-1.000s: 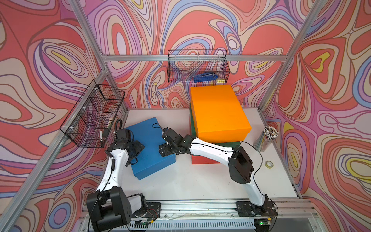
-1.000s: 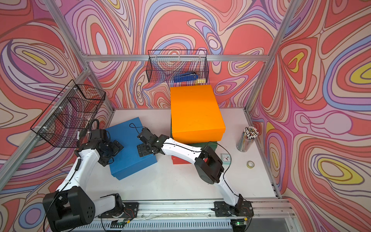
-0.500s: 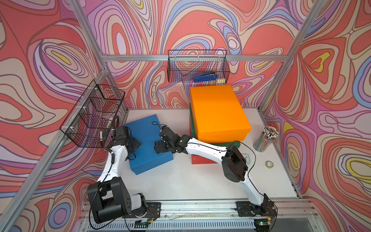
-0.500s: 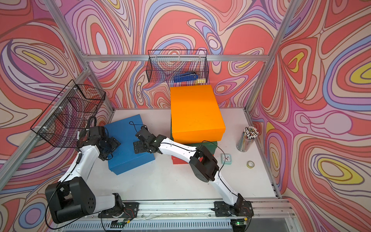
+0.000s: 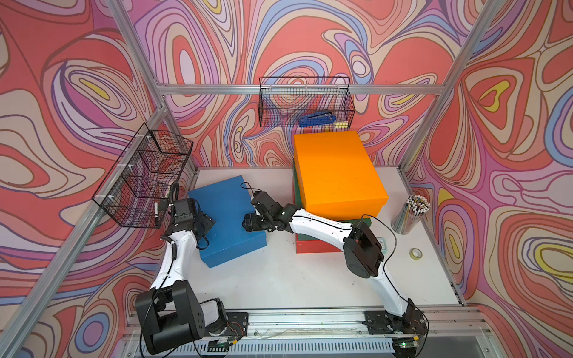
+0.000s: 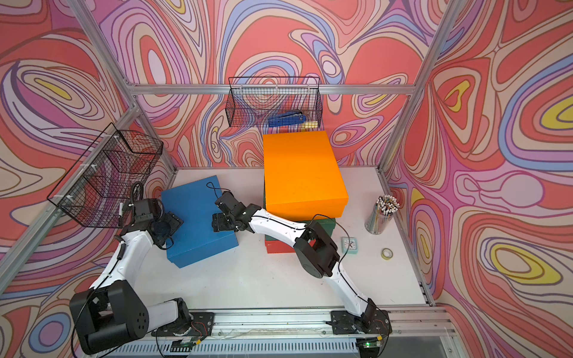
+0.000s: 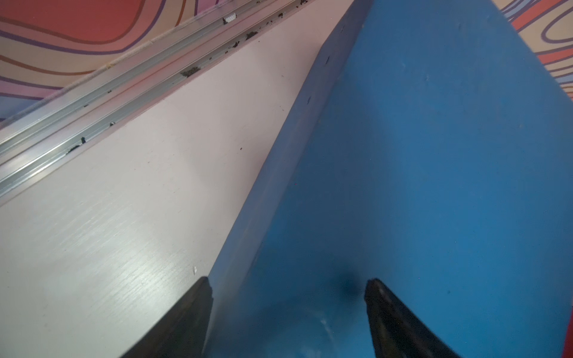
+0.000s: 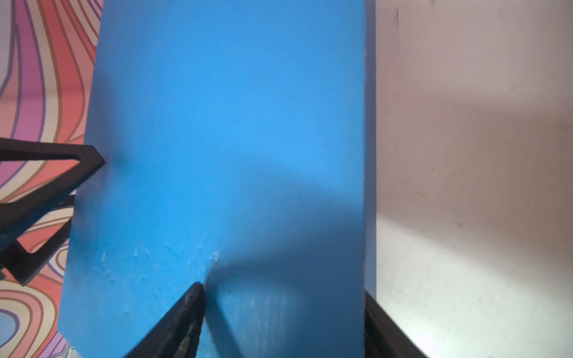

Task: Stack the shoeboxes
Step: Pick up the shoebox from the center of the board.

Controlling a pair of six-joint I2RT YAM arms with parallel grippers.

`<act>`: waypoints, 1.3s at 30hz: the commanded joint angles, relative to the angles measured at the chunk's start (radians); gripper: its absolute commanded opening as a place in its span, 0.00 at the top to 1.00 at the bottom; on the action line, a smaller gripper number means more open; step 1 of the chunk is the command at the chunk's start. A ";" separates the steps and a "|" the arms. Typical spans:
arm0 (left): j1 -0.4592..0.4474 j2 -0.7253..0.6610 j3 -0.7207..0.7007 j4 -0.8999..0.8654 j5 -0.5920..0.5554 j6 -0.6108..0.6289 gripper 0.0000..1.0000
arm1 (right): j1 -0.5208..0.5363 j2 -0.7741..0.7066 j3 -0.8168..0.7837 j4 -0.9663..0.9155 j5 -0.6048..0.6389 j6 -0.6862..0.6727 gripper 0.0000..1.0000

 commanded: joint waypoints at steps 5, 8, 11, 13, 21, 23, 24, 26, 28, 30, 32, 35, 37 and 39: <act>-0.065 -0.121 0.014 -0.040 0.363 -0.136 0.21 | 0.165 -0.021 0.066 0.040 -0.314 -0.015 0.48; -0.071 -0.155 0.028 -0.063 0.365 -0.144 0.21 | 0.178 -0.052 0.057 0.046 -0.303 -0.015 0.59; -0.086 -0.180 0.037 -0.074 0.366 -0.154 0.21 | 0.185 -0.080 0.054 0.041 -0.288 -0.023 0.65; -0.097 -0.194 0.043 -0.080 0.362 -0.158 0.21 | 0.189 -0.094 0.051 0.036 -0.278 -0.029 0.69; -0.133 -0.238 0.088 -0.119 0.348 -0.170 0.22 | 0.199 -0.142 0.062 0.015 -0.247 -0.065 0.75; -0.140 -0.252 0.110 -0.134 0.340 -0.172 0.22 | 0.206 -0.146 0.075 0.004 -0.237 -0.075 0.76; -0.143 -0.258 0.119 -0.139 0.338 -0.172 0.22 | 0.208 -0.147 0.080 -0.001 -0.234 -0.078 0.77; -0.149 -0.267 0.142 -0.153 0.335 -0.173 0.22 | 0.213 -0.151 0.098 -0.012 -0.231 -0.087 0.77; -0.157 -0.273 0.162 -0.171 0.323 -0.175 0.22 | 0.218 -0.154 0.116 -0.024 -0.222 -0.096 0.78; -0.161 -0.280 0.175 -0.177 0.323 -0.177 0.22 | 0.221 -0.160 0.129 -0.034 -0.212 -0.107 0.78; -0.167 -0.289 0.185 -0.179 0.324 -0.184 0.22 | 0.225 -0.167 0.137 -0.040 -0.206 -0.117 0.79; -0.179 -0.297 0.214 -0.193 0.319 -0.187 0.22 | 0.230 -0.178 0.158 -0.060 -0.193 -0.132 0.79; -0.191 -0.299 0.241 -0.207 0.314 -0.188 0.22 | 0.236 -0.181 0.167 -0.074 -0.183 -0.144 0.79; -0.207 -0.302 0.263 -0.211 0.307 -0.193 0.22 | 0.241 -0.187 0.169 -0.083 -0.171 -0.151 0.80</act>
